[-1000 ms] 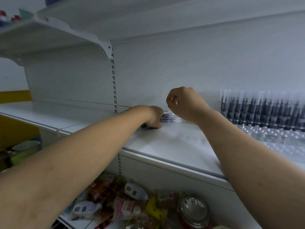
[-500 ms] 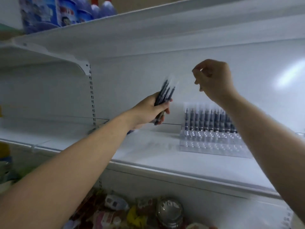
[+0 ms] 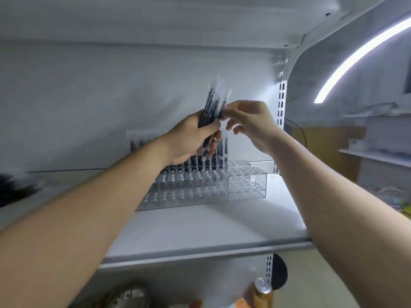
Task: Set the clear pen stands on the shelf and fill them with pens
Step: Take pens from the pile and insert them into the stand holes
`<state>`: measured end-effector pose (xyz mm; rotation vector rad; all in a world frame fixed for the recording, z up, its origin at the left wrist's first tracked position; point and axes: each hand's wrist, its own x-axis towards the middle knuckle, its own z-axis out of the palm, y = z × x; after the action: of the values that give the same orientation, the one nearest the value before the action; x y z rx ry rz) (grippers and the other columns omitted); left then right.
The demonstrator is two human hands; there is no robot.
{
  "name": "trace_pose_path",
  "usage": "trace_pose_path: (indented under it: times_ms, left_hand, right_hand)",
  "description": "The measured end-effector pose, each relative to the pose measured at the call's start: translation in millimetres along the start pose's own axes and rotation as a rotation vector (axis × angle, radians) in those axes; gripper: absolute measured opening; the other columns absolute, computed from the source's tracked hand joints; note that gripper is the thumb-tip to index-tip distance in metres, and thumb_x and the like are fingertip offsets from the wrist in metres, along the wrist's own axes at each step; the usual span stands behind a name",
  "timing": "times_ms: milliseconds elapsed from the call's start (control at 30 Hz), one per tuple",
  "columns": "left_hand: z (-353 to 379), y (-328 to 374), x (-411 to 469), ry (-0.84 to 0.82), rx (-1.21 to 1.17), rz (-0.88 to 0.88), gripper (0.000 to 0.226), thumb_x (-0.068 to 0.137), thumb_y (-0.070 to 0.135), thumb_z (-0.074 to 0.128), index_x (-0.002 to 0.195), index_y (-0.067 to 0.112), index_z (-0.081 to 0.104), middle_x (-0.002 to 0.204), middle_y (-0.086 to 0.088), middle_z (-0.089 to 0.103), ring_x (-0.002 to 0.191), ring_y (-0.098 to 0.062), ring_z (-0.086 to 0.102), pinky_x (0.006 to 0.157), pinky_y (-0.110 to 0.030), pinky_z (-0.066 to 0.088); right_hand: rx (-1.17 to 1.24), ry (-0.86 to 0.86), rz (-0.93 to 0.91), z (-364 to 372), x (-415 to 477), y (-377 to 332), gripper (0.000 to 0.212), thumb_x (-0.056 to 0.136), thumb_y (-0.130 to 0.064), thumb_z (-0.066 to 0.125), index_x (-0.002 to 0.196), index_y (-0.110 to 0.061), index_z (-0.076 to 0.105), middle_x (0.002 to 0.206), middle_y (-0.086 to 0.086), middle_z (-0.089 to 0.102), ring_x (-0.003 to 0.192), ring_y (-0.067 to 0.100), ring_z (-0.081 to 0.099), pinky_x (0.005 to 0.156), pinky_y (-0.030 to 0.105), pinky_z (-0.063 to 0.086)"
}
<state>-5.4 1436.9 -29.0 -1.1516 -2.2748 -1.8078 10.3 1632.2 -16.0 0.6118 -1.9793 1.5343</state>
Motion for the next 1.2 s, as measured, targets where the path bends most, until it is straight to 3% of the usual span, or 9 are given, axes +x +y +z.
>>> trace_pose_path:
  times_ms: [100,200,367,467,567,633,800,1000,1200]
  left_hand:
    - [7,-9,-3,0.003,0.018,0.033,0.027,0.112,0.022,0.053,0.133,0.007,0.055,0.082,-0.002,0.066,0.069,-0.018,0.059,0.064,-0.037,0.052]
    - [6,-9,-8,-0.006,-0.025,0.049,0.026,0.112,0.022,0.053,0.132,0.006,0.058,0.087,-0.003,0.070,0.071,-0.016,0.060,0.065,-0.036,0.053]
    - [-3,-12,-17,0.027,-0.025,0.006,0.020,0.111,0.020,0.053,0.127,0.010,0.061,0.095,-0.007,0.078,0.071,-0.017,0.063,0.065,-0.036,0.055]
    - [-12,-14,-21,0.022,-0.029,0.009,0.020,0.112,0.020,0.053,0.127,0.012,0.063,0.096,-0.004,0.077,0.072,-0.015,0.062,0.066,-0.032,0.057]
    - [-16,-16,-22,0.001,-0.014,0.020,0.021,0.111,0.020,0.054,0.127,0.013,0.066,0.099,-0.003,0.076,0.074,-0.013,0.061,0.068,-0.030,0.058]
    - [-16,-17,-22,0.000,-0.001,0.026,0.022,0.111,0.020,0.055,0.127,0.013,0.067,0.101,-0.003,0.075,0.074,-0.013,0.061,0.067,-0.028,0.057]
    - [-13,-17,-22,0.001,-0.012,0.023,0.024,0.111,0.020,0.054,0.132,0.014,0.063,0.101,-0.002,0.078,0.077,-0.015,0.062,0.060,-0.028,0.054]
    - [-12,-17,-24,0.003,-0.011,0.045,0.017,0.113,0.017,0.049,0.127,0.009,0.055,0.114,-0.005,0.079,0.074,-0.017,0.061,0.055,-0.027,0.050]
    - [-14,-19,-24,0.031,-0.037,0.074,0.020,0.112,0.015,0.051,0.129,0.005,0.058,0.115,-0.009,0.078,0.075,-0.015,0.066,0.061,-0.026,0.055]
  right_hand:
    - [-0.042,-0.047,-0.041,0,-4,10,0.020,0.093,-0.025,0.079,0.078,-0.012,0.077,0.078,0.008,0.072,0.074,0.022,0.064,0.059,0.031,0.045]
    - [0.024,-0.057,-0.051,-5,-7,10,0.020,0.096,-0.025,0.077,0.086,-0.008,0.076,0.084,0.010,0.074,0.081,0.024,0.068,0.063,0.030,0.048]
    - [0.254,0.226,-0.017,-18,-13,9,0.017,0.104,-0.011,0.063,0.095,0.003,0.068,0.086,0.015,0.073,0.074,0.026,0.073,0.060,0.027,0.051]
    - [-0.105,0.352,-0.089,-27,-12,16,0.023,0.104,-0.011,0.062,0.097,0.010,0.069,0.086,0.018,0.075,0.070,0.018,0.076,0.061,0.027,0.054]
    - [-0.457,0.236,-0.092,-22,-15,25,0.018,0.104,-0.010,0.063,0.100,0.005,0.072,0.089,0.016,0.077,0.064,0.004,0.074,0.059,0.016,0.053]
    - [-0.539,0.183,-0.062,-18,-16,28,0.018,0.104,-0.013,0.064,0.099,0.001,0.074,0.086,0.010,0.078,0.066,0.006,0.075,0.066,0.021,0.055]
    - [-0.580,0.102,-0.047,-10,-19,32,0.021,0.103,-0.017,0.065,0.096,0.001,0.074,0.085,0.007,0.080,0.073,0.012,0.078,0.081,0.041,0.062]
    - [-0.619,0.070,-0.045,-6,-20,28,0.020,0.103,-0.019,0.065,0.099,-0.003,0.075,0.084,0.004,0.079,0.075,0.016,0.078,0.081,0.054,0.062]
    - [-0.700,-0.041,-0.041,0,-26,29,0.017,0.100,-0.018,0.071,0.102,-0.002,0.075,0.083,0.003,0.079,0.073,0.007,0.077,0.079,0.045,0.063]
